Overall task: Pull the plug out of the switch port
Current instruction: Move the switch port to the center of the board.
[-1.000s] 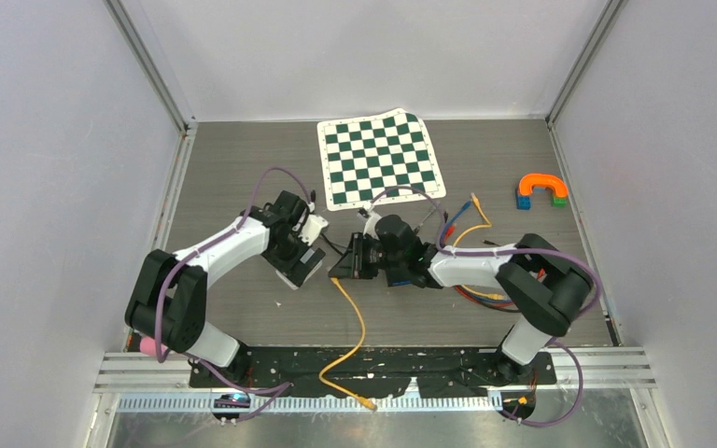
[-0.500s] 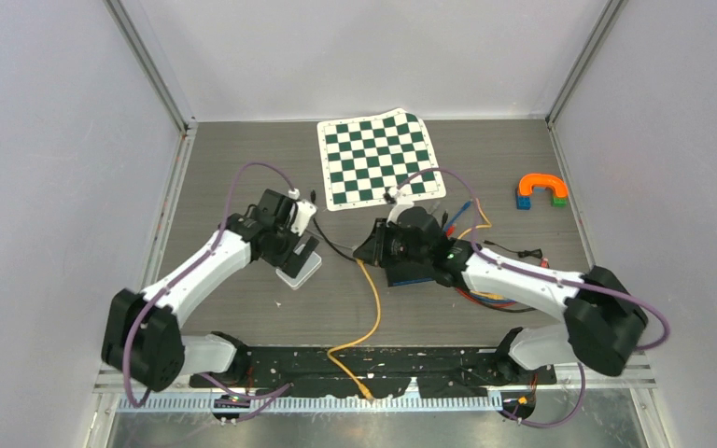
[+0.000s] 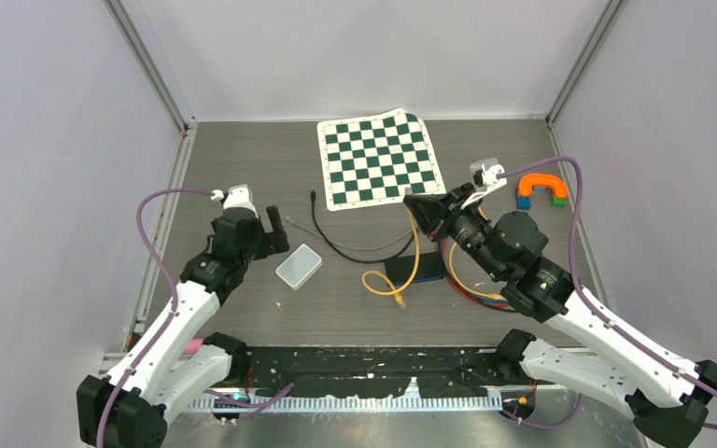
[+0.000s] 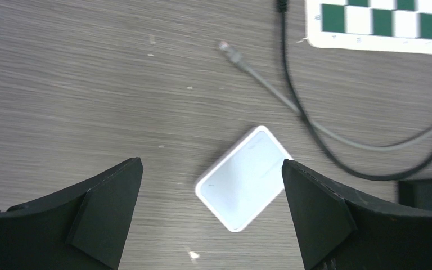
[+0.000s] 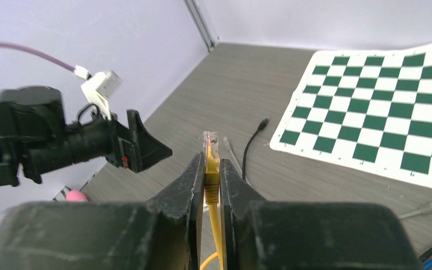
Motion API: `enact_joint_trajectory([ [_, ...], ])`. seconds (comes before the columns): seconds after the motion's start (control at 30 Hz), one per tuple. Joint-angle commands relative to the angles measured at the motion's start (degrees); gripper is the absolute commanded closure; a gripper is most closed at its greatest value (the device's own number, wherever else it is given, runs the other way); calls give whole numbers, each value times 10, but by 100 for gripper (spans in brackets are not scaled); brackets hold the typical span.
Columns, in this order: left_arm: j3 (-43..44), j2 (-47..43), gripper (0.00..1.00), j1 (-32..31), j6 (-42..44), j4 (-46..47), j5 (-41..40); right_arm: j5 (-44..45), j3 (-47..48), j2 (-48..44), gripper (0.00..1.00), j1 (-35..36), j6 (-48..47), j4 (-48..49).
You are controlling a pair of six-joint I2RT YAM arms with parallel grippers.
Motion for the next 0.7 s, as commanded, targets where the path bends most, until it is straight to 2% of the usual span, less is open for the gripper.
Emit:
enact_joint_trajectory([
  [0.0, 12, 10, 0, -4, -126, 81, 116, 21, -3, 10, 95, -1, 8, 7],
  [0.23, 70, 155, 1, -52, -160, 177, 245, -10, 5, 46, 95, -1, 31, 4],
  [0.37, 85, 241, 6, -66, -192, 205, 261, -8, 18, 56, 95, -1, 26, -23],
  [0.67, 88, 337, 4, -88, -235, 266, 255, -5, 9, 67, 95, -2, 40, -33],
])
